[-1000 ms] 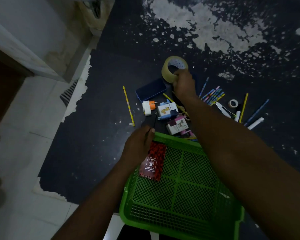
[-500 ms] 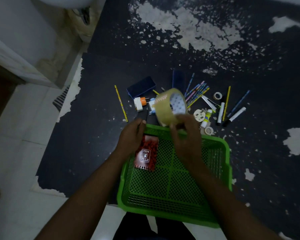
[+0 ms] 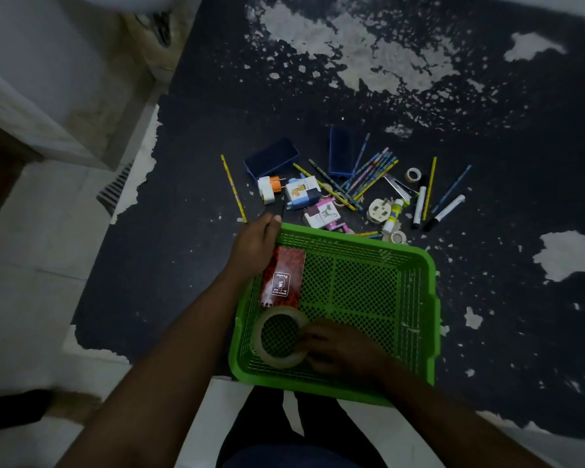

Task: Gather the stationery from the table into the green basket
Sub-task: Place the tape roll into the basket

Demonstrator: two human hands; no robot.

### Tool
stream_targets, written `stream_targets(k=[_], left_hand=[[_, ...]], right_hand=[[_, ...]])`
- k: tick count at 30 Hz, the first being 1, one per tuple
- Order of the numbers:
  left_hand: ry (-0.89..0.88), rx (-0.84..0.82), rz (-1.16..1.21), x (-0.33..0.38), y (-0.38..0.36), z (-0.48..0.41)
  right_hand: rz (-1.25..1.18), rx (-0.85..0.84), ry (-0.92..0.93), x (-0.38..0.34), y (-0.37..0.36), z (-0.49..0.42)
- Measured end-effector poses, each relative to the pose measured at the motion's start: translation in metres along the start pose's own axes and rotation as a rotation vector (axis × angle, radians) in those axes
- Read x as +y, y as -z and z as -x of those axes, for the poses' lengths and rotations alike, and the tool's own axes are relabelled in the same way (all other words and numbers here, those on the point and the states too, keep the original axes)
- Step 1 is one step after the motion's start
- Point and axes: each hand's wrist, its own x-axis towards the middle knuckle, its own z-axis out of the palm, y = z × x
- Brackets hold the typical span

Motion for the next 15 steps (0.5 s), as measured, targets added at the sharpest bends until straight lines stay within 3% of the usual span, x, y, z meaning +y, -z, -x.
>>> stream_targets(k=[5, 15], left_hand=[[-0.012, 0.01, -0.007, 0.0, 0.0, 0.0], [-0.007, 0.007, -0.003, -0.004, -0.003, -0.002]], right_hand=[[0.057, -0.017, 0.062, 0.001, -0.005, -0.009], [-0.028, -0.01, -0.01, -0.003, 0.0, -0.01]])
